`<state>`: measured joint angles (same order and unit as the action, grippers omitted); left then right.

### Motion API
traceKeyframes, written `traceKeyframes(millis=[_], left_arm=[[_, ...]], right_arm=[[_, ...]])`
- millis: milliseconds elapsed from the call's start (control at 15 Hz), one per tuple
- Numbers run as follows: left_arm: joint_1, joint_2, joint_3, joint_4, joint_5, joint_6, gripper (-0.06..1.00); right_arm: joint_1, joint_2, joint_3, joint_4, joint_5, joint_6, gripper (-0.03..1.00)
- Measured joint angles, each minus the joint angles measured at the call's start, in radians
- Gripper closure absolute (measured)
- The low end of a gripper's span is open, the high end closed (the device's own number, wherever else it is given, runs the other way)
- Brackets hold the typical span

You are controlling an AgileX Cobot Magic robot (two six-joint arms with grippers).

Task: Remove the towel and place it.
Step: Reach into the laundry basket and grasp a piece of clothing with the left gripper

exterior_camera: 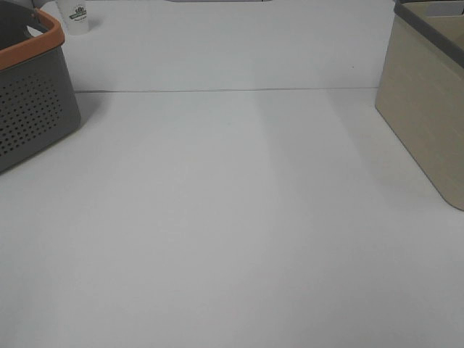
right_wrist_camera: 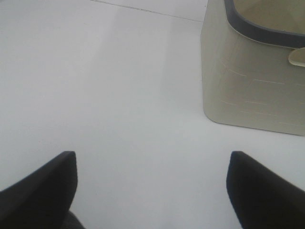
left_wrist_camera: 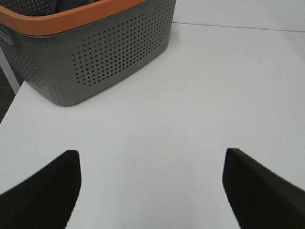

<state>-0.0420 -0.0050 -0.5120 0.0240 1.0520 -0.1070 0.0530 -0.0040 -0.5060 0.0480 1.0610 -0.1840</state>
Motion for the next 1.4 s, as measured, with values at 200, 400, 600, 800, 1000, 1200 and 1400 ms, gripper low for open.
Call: traceKeyframes(millis=[200,400,600,800,1000,1200,1400], left_arm=[[0.000,0.000,0.000,0.000,0.000,0.000,0.18],[0.000,0.000,0.000,0.000,0.000,0.000,0.18],[0.000,0.000,0.000,0.000,0.000,0.000,0.18],[0.000,0.000,0.000,0.000,0.000,0.007,0.18],[0.000,0.000,0.000,0.000,0.000,0.010,0.18],[0.000,0.000,0.000,0.000,0.000,0.011,0.18],[0.000,0.000,-0.001,0.000,-0.004,0.011,0.18]], right_arm=[[0.000,0.000,0.000,0.000,0.000,0.000,0.14],[0.000,0.000,0.000,0.000,0.000,0.000,0.15],[0.000,0.000,0.000,0.000,0.000,0.000,0.15],[0.000,0.000,0.000,0.000,0.000,0.000,0.15],[0.000,0.000,0.000,0.000,0.000,0.000,0.16],[0.000,0.000,0.000,0.000,0.000,0.000,0.16],[0.000,0.000,0.000,0.000,0.000,0.000,0.16]])
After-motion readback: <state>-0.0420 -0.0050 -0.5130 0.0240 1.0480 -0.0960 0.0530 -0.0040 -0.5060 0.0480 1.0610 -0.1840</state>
